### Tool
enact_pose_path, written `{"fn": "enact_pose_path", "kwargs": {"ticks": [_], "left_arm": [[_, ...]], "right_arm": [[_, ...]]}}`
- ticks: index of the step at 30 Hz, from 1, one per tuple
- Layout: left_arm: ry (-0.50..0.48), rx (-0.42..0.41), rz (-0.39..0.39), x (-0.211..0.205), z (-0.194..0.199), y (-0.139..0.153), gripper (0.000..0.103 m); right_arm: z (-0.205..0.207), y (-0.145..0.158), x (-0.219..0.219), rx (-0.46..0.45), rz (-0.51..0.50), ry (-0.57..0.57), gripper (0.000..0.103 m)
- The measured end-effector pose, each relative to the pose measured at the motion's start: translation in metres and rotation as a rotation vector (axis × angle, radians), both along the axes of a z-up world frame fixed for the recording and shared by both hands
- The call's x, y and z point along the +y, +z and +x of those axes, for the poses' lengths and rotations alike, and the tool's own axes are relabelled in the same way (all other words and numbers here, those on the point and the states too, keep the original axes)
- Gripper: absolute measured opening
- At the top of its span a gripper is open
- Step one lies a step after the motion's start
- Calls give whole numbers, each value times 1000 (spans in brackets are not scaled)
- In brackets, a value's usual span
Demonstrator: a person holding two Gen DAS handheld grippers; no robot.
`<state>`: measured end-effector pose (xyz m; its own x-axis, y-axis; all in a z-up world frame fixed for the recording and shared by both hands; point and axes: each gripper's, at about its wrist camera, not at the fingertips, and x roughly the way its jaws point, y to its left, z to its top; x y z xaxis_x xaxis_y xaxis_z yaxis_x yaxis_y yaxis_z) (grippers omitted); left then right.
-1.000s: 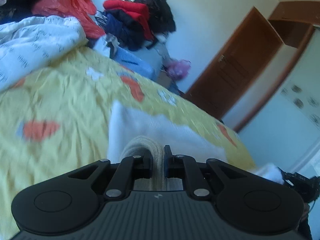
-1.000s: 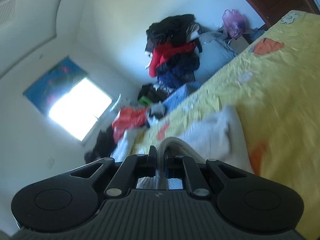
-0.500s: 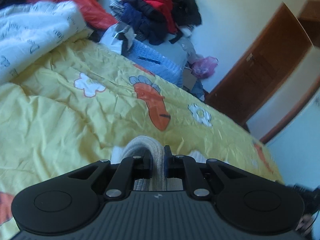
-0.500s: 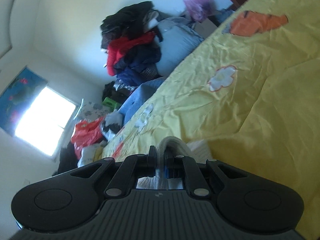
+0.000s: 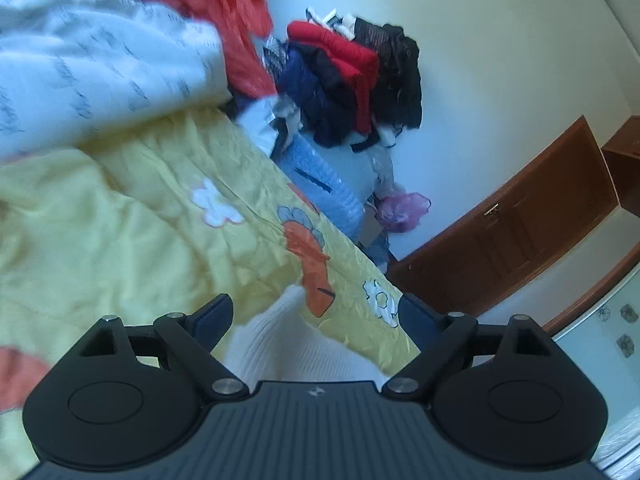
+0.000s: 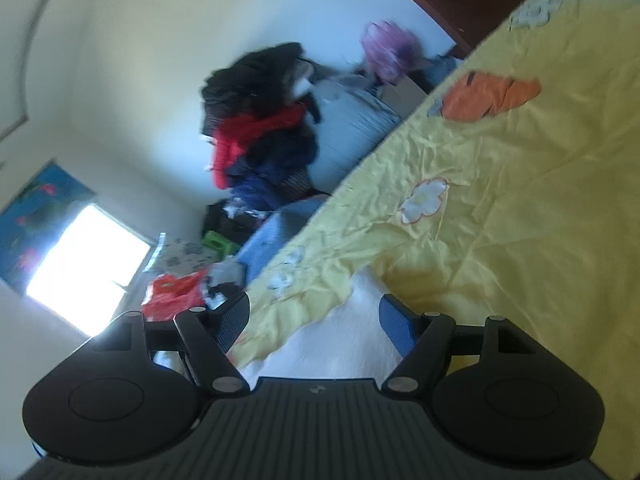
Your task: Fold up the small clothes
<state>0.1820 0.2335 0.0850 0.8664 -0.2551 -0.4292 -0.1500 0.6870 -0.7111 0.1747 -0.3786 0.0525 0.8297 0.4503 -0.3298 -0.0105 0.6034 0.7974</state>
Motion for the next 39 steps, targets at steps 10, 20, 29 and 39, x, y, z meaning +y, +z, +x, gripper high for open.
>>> {"fn": "enact_pose_path", "kwargs": {"ticks": [10,20,29,39], "left_arm": [[-16,149,-97,-41,-100,-60,90],[-23,153,-158,-67,-86,-78,102],[32,106,-116,-82,-63,-81,103],[71,187,2,-84,-57,-80,34]], "right_arm": [[-130,-46,-6,135,81,-56,74],[-105,-66,43,190,116,-20,76],[-79,-61,71,184,10,-134,73],[-80,-66,66,193,-47,-147,37]]}}
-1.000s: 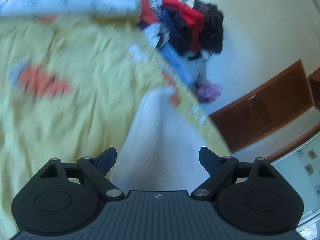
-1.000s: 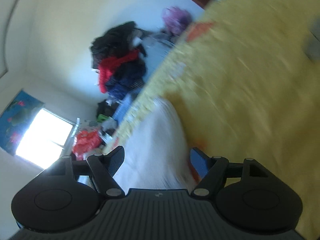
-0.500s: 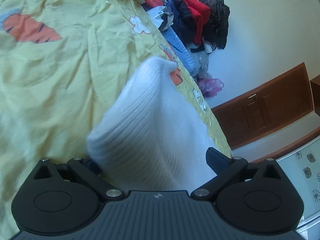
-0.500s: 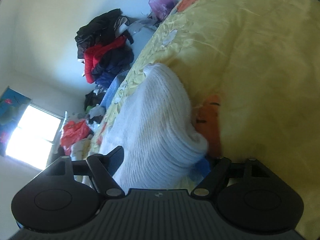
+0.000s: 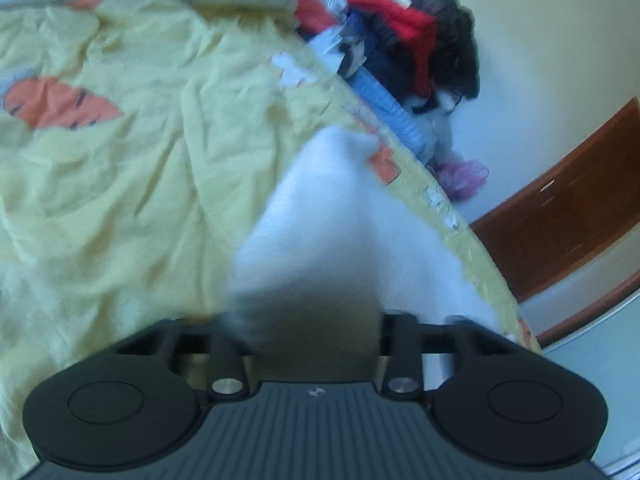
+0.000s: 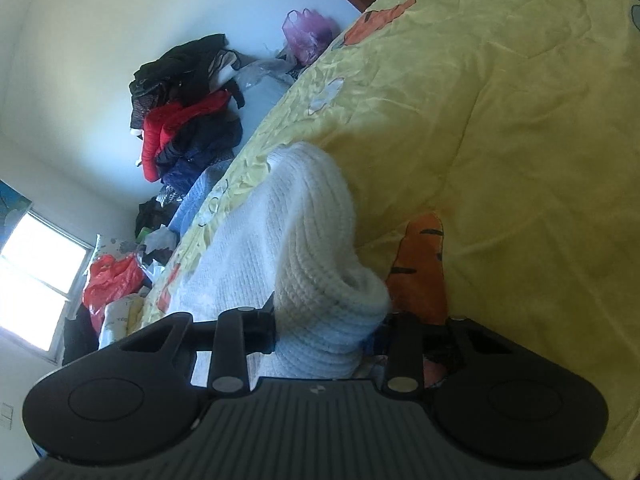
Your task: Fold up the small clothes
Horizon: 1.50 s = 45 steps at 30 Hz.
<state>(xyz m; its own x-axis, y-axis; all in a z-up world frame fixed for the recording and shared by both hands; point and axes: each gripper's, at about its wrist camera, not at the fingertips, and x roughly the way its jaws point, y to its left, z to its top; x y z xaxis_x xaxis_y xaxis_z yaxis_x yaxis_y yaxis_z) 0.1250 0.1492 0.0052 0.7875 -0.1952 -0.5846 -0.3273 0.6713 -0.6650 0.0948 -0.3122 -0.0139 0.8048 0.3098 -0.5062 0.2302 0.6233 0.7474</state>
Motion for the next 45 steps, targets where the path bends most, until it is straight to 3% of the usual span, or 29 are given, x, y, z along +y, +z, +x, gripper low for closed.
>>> {"fn": "enact_pose_path", "kwargs": {"ticks": [2,8,16,26,32,34,36,38,42,45], "left_arm": [[-6,19,-40,6,2,0,32],[-51,-13,29,1,-8,28,27],[-130,-37,35,7,-61,55,26],[-182,-8,-12,20,-161,48,26],[-192,41,-29,30,-200,25,26],[-204,73,-46,33,-200,14,32],[-210,107,-80,39,-200,9,40],[-224,119,-87,47,-203,17,45],[-178,19,91,61,-220,59,61],[-158,-82,227,62,-208,89,64]], "right_arm": [[0,5,0,-10,13,3,34],[-9,27,0,-54,51,31,31],[-62,51,-5,-102,63,100,31],[-166,44,-13,-67,119,132,31],[-208,34,-13,-17,135,148,31],[-211,25,-15,7,153,144,33],[-211,17,-18,50,173,117,49],[-214,18,-27,80,168,99,53],[-226,43,-56,-25,84,65,59],[-206,64,-71,-68,8,45,59]]}}
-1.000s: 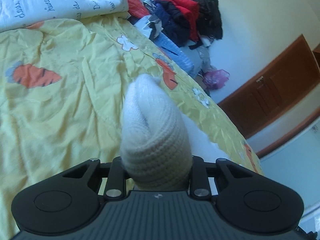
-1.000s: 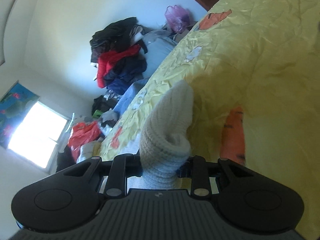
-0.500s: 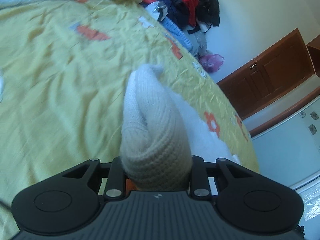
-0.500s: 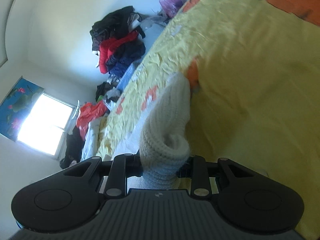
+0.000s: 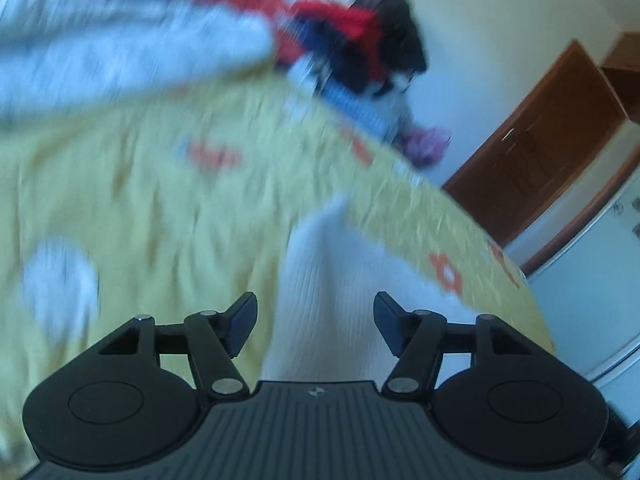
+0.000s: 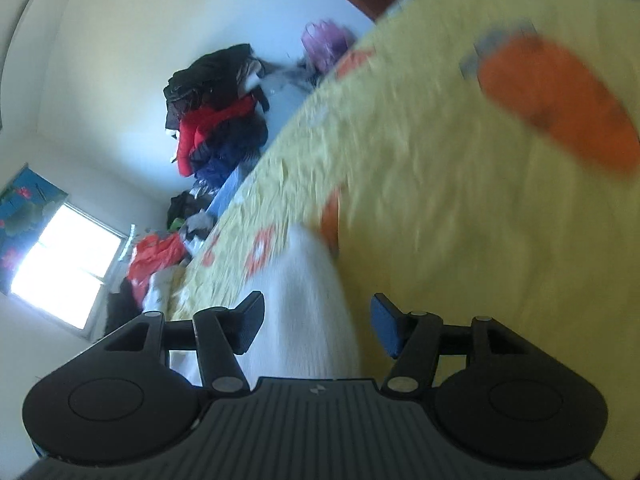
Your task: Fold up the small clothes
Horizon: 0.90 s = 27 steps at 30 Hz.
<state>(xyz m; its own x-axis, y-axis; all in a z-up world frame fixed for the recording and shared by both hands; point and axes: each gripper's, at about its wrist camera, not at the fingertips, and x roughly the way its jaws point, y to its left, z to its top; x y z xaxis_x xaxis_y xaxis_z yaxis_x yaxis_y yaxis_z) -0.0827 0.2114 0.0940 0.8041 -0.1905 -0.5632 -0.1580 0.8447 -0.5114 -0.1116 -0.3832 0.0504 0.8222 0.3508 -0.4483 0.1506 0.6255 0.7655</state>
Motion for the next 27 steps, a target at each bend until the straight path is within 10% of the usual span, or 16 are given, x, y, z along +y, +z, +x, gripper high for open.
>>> {"fn": "enact_pose_path", "kwargs": {"ticks": [6,13,15,16,21,27], "left_arm": [[-45,15,191,-41,95,11,64],[-101,180,303,-82,173,-37,62],[-96,192,397,-87,180,-49,3],[-78,193,446,-88,181,-53,0],[133,150,403,-55,173,-56,0],[144,150,356,-45,162,-64,0]], "right_arm": [[105,21,27,-25,-196,162,60],[194,-11,80,156,-445,304,60],[198,-17,88,147,-444,330,26],[200,-18,92,140,-438,355,18],[191,6,87,-33,-398,277,15],[192,-30,91,69,-454,240,25]]}}
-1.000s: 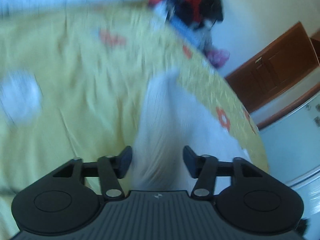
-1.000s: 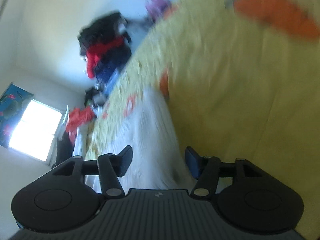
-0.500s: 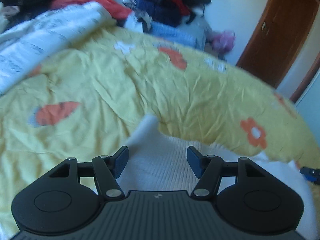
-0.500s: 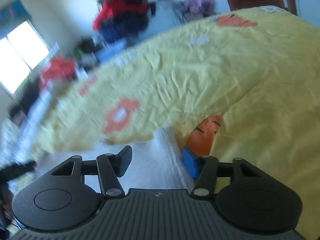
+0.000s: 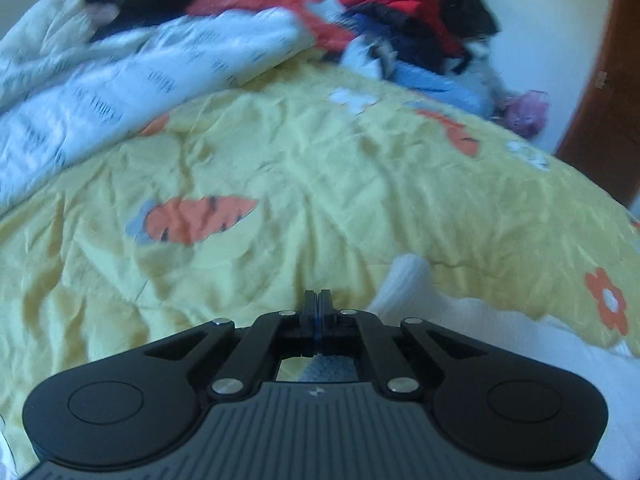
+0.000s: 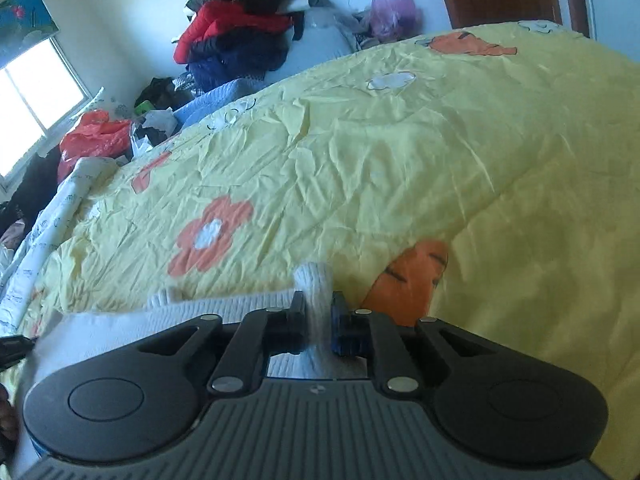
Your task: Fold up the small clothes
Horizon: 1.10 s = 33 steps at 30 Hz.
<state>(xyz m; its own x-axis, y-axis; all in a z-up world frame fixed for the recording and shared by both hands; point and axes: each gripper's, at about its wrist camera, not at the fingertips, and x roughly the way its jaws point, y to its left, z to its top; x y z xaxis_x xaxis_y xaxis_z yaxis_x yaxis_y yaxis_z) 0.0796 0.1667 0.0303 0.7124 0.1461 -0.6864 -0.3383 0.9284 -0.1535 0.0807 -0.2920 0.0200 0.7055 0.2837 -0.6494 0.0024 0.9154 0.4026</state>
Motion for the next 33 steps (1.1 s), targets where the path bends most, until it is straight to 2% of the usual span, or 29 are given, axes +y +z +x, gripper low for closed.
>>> {"fn": "enact_pose_path", "kwargs": {"ticks": [1,3,5,7,9,11,14,15,16,17,19,20,21,23,24,25,26,28,29,30,31,32,33], "left_arm": [[-26,-28,4,-4,-3,5,0],[-93,-72,-1,-12,-8,17,3],[-149,-90,4,-17,-7,25,8],[-163,-68,18,-20,4,28,14],[-171,-2,21,-21,22,21,38],[-180,59,7,-21,35,13,48],[-229,71,21,-30,42,6,47],[-239,64,44,-34,43,6,16],[-233,71,67,-34,44,4,8],[-205,70,84,-33,44,5,7],[-135,3,91,-27,38,13,7],[-116,-3,94,-24,37,13,7],[-113,16,105,-23,40,8,7],[-113,52,136,-24,41,-7,7],[-113,32,149,-26,38,-8,7],[-114,33,153,-28,37,-6,7],[-119,25,151,-29,34,-3,10],[-129,-9,167,-32,23,7,12],[-127,-23,174,-31,18,11,16],[-128,-42,180,-33,9,20,22],[-116,-69,188,-36,-1,28,26],[-101,-99,199,-39,-12,35,35],[-102,-127,203,-45,-21,42,49]], "right_arm": [[-4,1,-1,-7,12,-15,29],[-14,11,-8,-42,60,-45,55],[-22,21,-16,-77,86,-66,65],[-19,28,-19,-89,81,-57,65],[-10,31,-16,-63,54,-49,65],[-4,28,-12,-33,33,-34,65],[9,16,-3,54,17,-8,66],[12,11,0,66,22,12,51],[12,8,3,69,33,40,36],[14,7,6,76,39,52,15],[8,15,7,2,32,36,14],[3,21,4,-53,36,14,14],[1,22,0,-66,48,-13,14],[6,12,-4,-26,53,-41,14],[7,5,-3,0,42,-39,14],[7,0,0,21,31,-28,16],[3,-1,2,22,20,-22,26],[-4,6,1,-4,7,-41,37],[-9,12,0,-20,-4,-59,54],[-18,21,-1,-51,-15,-75,60],[-28,30,-1,-99,-19,-85,60],[-37,38,-1,-140,-11,-86,60],[-45,45,-1,-173,9,-79,61]]}}
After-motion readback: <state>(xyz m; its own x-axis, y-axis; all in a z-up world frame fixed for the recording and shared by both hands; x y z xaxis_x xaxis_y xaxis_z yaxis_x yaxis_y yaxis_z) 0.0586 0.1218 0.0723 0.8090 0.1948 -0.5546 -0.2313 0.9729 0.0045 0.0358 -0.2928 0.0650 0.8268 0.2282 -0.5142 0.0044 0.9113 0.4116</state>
